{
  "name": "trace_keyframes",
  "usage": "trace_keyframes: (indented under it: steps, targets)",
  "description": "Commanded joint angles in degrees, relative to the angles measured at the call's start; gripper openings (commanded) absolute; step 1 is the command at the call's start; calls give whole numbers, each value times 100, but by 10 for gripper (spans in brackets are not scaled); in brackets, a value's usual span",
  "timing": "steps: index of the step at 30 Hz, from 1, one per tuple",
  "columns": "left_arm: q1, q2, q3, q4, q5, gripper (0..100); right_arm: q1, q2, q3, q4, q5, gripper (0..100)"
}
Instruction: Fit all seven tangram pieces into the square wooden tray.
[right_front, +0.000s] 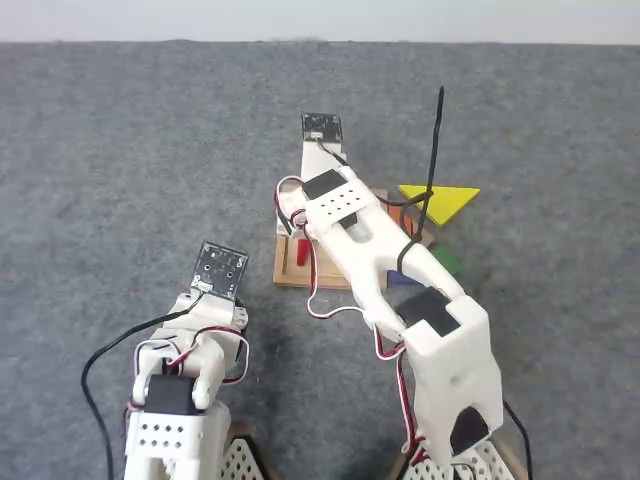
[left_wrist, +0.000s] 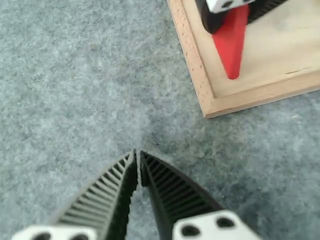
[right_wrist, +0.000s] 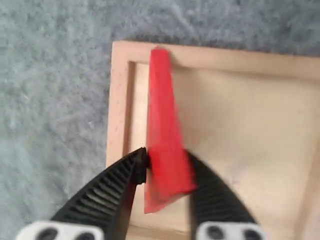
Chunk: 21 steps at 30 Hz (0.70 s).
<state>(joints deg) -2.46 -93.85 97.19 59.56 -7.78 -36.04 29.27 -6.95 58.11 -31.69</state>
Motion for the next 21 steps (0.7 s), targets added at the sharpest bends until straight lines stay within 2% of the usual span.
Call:
trace_keyframes:
  steps: [1, 3, 7, 12, 21]
  targets:
    - [-18, -70, -40, 26, 44, 13, -48, -295, -360, 101, -53, 259]
    - [-18, -70, -40, 26, 44, 13, -31, -312, -360, 119, 123, 262]
    - [-18, -70, -40, 26, 44, 13, 84, -426, -360, 154, 985, 240]
    - [-18, -70, -40, 26, 44, 13, 330, -655, -378, 400, 1424, 233]
    - [-18, -70, -40, 26, 44, 13, 347, -1481, -352, 936, 2075, 231]
